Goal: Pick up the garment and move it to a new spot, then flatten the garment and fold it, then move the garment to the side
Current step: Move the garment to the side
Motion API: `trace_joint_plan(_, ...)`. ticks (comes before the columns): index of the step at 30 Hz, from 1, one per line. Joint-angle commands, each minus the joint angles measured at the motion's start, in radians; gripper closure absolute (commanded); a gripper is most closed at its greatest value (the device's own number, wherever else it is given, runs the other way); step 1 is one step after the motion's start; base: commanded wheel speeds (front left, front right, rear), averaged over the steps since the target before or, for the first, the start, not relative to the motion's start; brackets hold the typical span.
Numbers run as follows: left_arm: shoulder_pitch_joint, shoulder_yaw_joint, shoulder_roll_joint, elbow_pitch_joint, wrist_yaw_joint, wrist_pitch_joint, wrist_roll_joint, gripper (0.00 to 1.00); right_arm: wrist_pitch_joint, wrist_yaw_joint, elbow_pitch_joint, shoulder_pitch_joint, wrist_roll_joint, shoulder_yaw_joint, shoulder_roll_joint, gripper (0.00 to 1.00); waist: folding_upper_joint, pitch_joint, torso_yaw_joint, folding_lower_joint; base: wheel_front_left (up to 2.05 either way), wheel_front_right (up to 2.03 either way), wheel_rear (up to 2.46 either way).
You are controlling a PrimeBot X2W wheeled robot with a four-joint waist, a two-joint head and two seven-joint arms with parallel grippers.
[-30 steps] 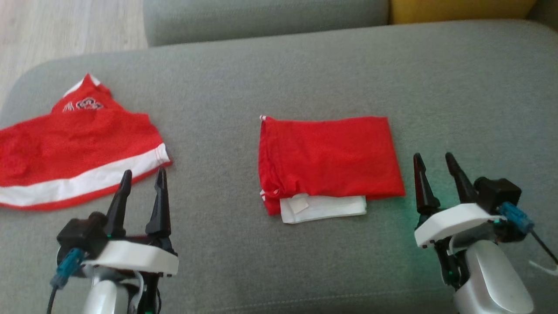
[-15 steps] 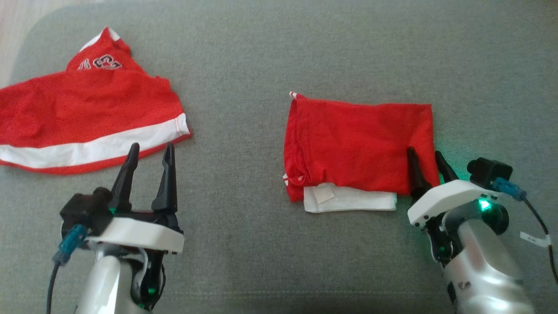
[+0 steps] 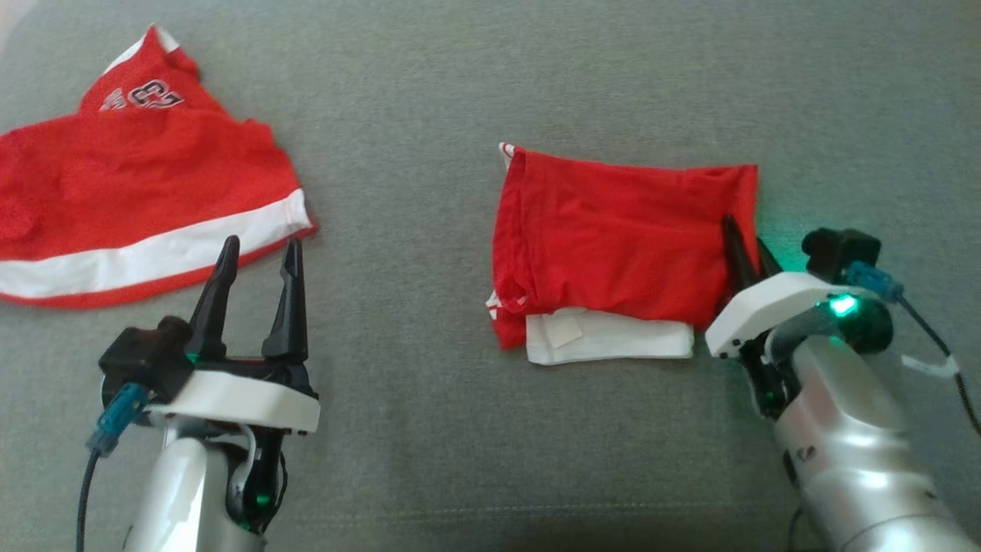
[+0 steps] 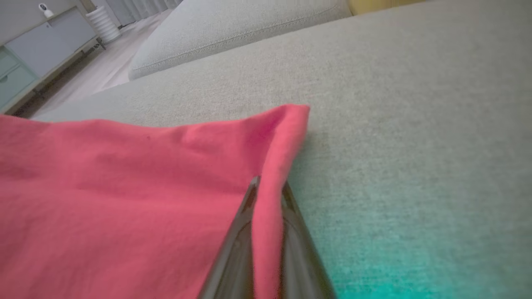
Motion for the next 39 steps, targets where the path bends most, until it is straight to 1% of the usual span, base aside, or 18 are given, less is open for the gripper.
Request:
trace_joint_plan(1,-0.040,0.041,0.009,-0.027,-0.004,-0.012,0.008,0.00,-0.014,-0.001,-0.015,-0.029,-0.026,0.004,-0.024,1.00,0.0000,-0.004,-0.014,0.0000,0.00,0.00,0.00)
trace_joint_plan(5,-0.044,0.034,0.009,-0.028,-0.005,-0.012,0.005,0.00,-0.025,-0.001,-0.024,-0.068,-0.152,-0.041,-0.140,1.00,0.0000,-0.004,-0.032,0.0000,0.00,0.00,0.00)
trace_joint_plan(10,-0.049,0.027,0.009,-0.028,-0.005,-0.012,-0.003,0.00,-0.014,-0.001,-0.045,-0.101,-0.266,-0.143,-0.267,1.00,0.0000,-0.002,-0.036,0.0000,0.00,0.00,0.00)
trace_joint_plan(12,-0.049,0.024,0.009,-0.029,-0.006,-0.012,-0.007,0.00,-0.012,-0.001,-0.071,-0.105,-0.359,-0.186,-0.328,1.00,0.0000,0.000,-0.034,0.0000,0.00,0.00,0.00)
trace_joint_plan(13,-0.049,0.024,0.009,-0.029,-0.006,-0.012,-0.009,0.00,-0.010,-0.001,-0.088,-0.105,-0.397,-0.217,-0.343,1.00,0.0000,0.000,-0.032,0.0000,0.00,0.00,0.00)
trace_joint_plan(16,-0.044,0.026,0.009,-0.030,-0.006,-0.012,-0.013,0.00,0.005,-0.001,-0.148,-0.090,-0.491,-0.309,-0.353,1.00,0.0000,0.001,-0.024,0.0000,0.00,0.00,0.00)
trace_joint_plan(20,-0.042,0.027,0.009,-0.028,-0.006,-0.012,-0.016,0.00,0.031,-0.001,-0.214,-0.057,-0.551,-0.345,-0.322,1.00,0.0000,0.004,-0.013,0.0000,0.00,0.00,0.00)
trace_joint_plan(27,-0.040,0.032,0.009,-0.024,-0.007,-0.012,-0.017,0.00,0.054,-0.001,-0.295,-0.023,-0.560,-0.382,-0.283,1.00,0.0000,0.007,-0.006,0.0000,0.00,0.00,0.00)
trace_joint_plan(28,-0.040,0.032,0.009,-0.022,-0.007,-0.012,-0.016,0.00,0.058,-0.001,-0.302,-0.019,-0.550,-0.385,-0.272,0.67,0.0000,0.006,-0.006,0.0000,0.00,0.00,0.00)
trace_joint_plan(29,-0.040,0.032,0.009,-0.021,-0.007,-0.012,-0.016,0.00,0.063,-0.001,-0.309,-0.016,-0.540,-0.386,-0.263,0.11,0.0000,0.004,-0.007,0.0000,0.00,0.00,0.00)
trace_joint_plan(30,-0.039,0.031,0.009,-0.019,-0.007,-0.012,-0.016,0.00,0.072,-0.001,-0.314,-0.013,-0.526,-0.395,-0.254,0.00,0.0000,0.002,-0.008,0.0000,0.00,0.00,0.00)
trace_joint_plan(35,-0.038,0.028,0.009,-0.007,-0.007,-0.012,-0.018,0.00,0.062,-0.001,-0.369,0.002,-0.490,-0.369,-0.216,0.00,0.0000,-0.027,-0.014,0.0000,0.00,0.00,0.00)
trace_joint_plan(39,-0.029,0.031,0.009,-0.003,-0.007,-0.012,-0.026,0.00,0.041,-0.001,-0.399,0.019,-0.454,-0.317,-0.170,0.00,0.0000,-0.067,-0.019,0.0000,0.00,0.00,0.00)
